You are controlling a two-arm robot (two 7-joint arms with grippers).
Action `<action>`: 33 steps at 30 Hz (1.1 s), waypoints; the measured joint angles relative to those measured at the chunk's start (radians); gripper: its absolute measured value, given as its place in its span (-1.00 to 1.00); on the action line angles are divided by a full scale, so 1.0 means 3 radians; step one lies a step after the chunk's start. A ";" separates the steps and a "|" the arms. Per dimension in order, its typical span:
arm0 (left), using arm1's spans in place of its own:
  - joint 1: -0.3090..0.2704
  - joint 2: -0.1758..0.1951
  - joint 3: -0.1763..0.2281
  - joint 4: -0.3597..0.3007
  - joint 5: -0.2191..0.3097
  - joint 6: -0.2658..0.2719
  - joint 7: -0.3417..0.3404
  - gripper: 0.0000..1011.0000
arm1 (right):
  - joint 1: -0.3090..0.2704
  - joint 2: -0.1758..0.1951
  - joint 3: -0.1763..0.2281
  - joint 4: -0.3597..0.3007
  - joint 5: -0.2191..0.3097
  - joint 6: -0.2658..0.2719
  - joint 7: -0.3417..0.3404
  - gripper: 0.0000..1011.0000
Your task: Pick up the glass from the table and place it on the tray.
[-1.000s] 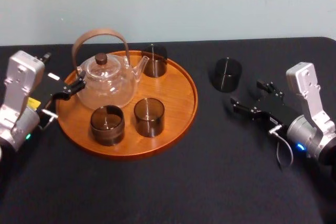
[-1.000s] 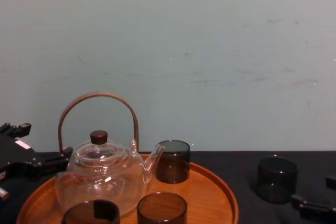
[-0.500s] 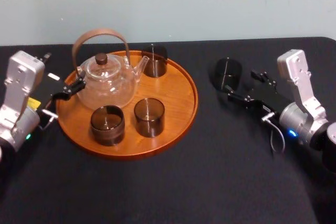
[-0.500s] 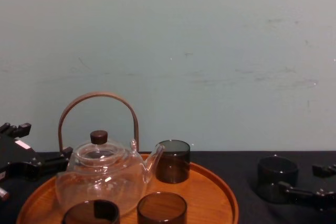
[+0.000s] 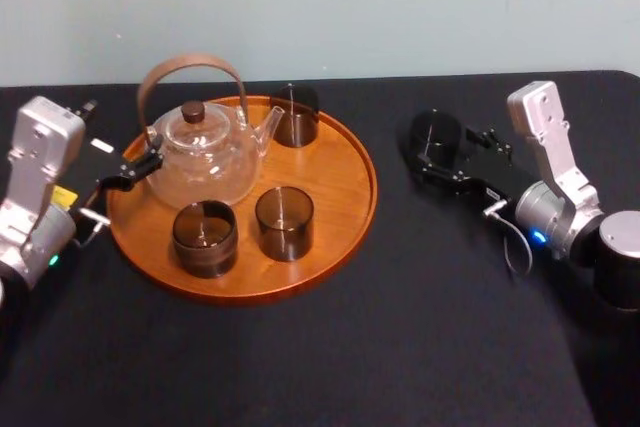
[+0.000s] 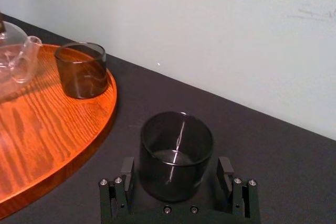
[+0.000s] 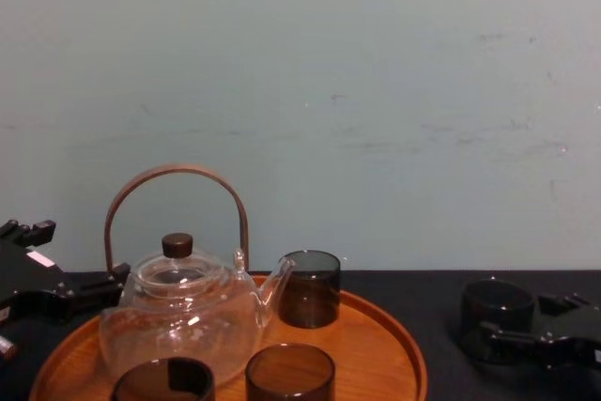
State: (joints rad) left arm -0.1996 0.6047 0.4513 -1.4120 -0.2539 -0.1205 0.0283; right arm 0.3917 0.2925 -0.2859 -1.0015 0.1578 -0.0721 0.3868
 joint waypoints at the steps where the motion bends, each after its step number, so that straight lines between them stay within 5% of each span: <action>1: 0.0000 0.0000 0.0000 0.0000 0.0000 0.0000 0.0000 1.00 | 0.0016 -0.0006 -0.0001 0.0022 -0.0004 -0.0004 0.0000 0.98; 33: 0.0000 0.0000 0.0000 0.0000 0.0000 0.0000 0.0000 1.00 | 0.0499 -0.0231 -0.0025 0.0785 -0.0123 -0.0223 0.0040 0.98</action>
State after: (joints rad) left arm -0.1995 0.6047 0.4514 -1.4120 -0.2539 -0.1205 0.0283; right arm 0.5413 0.2231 -0.2935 -0.7660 0.1209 -0.1391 0.3987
